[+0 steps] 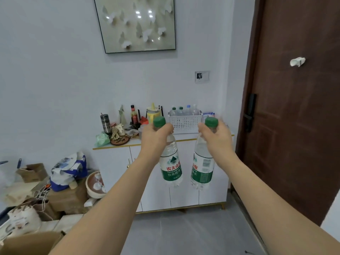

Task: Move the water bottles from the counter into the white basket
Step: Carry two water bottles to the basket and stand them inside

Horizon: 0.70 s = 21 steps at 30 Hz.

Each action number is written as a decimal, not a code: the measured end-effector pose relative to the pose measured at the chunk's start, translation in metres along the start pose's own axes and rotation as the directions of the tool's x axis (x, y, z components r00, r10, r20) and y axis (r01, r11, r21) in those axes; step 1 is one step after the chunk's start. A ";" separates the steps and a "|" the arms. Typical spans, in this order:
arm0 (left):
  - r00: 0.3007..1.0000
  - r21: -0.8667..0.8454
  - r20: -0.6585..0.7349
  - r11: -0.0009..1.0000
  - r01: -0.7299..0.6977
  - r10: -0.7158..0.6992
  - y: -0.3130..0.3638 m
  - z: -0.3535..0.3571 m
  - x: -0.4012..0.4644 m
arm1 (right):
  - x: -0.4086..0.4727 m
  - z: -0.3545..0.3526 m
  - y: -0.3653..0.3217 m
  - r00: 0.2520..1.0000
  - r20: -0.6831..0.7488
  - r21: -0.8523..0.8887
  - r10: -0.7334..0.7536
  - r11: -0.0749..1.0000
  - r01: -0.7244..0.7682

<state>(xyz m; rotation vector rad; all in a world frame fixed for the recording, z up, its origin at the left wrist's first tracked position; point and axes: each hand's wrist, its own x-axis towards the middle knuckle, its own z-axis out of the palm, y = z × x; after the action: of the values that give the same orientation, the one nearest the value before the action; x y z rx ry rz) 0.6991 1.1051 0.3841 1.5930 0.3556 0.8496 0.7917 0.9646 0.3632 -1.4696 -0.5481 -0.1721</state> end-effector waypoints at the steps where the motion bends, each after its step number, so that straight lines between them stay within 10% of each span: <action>1: 1.000 -0.013 0.006 1.000 -0.001 0.001 -0.004 0.006 0.012 | 0.012 0.001 0.006 1.000 0.006 0.002 0.005 1.000 -0.005; 21: 0.999 -0.039 -0.021 0.998 -0.045 0.044 -0.101 0.088 0.306 | 0.283 0.064 0.134 0.998 -0.048 0.015 -0.031 0.999 0.032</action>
<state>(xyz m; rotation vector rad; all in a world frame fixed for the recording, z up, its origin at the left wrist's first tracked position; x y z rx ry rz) 0.9926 1.2644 0.3867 1.5610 0.3170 0.9022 1.0790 1.1032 0.3711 -1.4388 -0.5328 -0.2266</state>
